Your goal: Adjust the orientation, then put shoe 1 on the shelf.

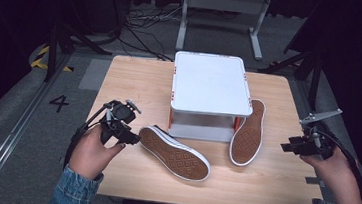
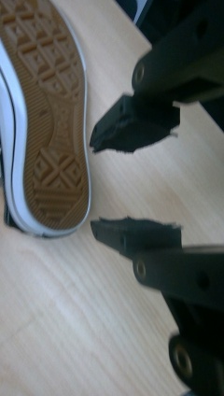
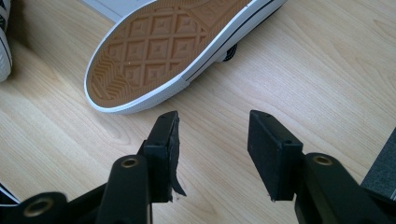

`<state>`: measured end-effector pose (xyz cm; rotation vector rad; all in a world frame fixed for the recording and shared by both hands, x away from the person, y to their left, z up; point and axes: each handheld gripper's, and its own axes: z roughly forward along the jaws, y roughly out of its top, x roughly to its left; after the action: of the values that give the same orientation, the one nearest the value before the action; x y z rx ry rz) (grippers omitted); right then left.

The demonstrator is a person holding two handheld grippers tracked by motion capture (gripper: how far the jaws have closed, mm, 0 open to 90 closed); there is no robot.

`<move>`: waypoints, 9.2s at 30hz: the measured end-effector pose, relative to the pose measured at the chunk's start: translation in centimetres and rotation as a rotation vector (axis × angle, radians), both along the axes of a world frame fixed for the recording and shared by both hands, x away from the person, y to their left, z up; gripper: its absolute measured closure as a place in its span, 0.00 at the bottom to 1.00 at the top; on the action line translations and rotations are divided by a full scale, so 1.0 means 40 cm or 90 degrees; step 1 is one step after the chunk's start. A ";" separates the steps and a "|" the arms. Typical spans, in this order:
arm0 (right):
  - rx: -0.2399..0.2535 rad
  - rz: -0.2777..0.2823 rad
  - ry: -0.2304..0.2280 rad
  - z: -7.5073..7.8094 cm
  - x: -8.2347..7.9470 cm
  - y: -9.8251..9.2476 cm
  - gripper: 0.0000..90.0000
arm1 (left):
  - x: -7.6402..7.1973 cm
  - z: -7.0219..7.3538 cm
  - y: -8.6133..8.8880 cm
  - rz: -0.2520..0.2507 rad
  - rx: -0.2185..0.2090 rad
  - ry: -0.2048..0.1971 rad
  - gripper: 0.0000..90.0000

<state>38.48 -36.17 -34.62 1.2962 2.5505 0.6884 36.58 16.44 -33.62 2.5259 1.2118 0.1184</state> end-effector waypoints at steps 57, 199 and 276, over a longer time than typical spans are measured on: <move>-0.007 -0.002 0.027 -0.040 -0.003 -0.003 0.57 | 0.013 -0.088 -0.128 -0.100 0.031 0.045 0.68; -0.019 0.007 0.070 -0.091 0.004 0.026 0.53 | 0.160 -0.166 -0.048 -0.068 0.075 0.077 0.40; -0.010 -0.038 0.071 -0.091 -0.050 -0.034 0.53 | 0.328 0.405 -0.112 -0.139 0.020 -0.095 0.87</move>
<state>36.50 -37.54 -38.27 1.4373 2.5854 0.5987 49.69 11.96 -17.40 2.6043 0.8782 0.2682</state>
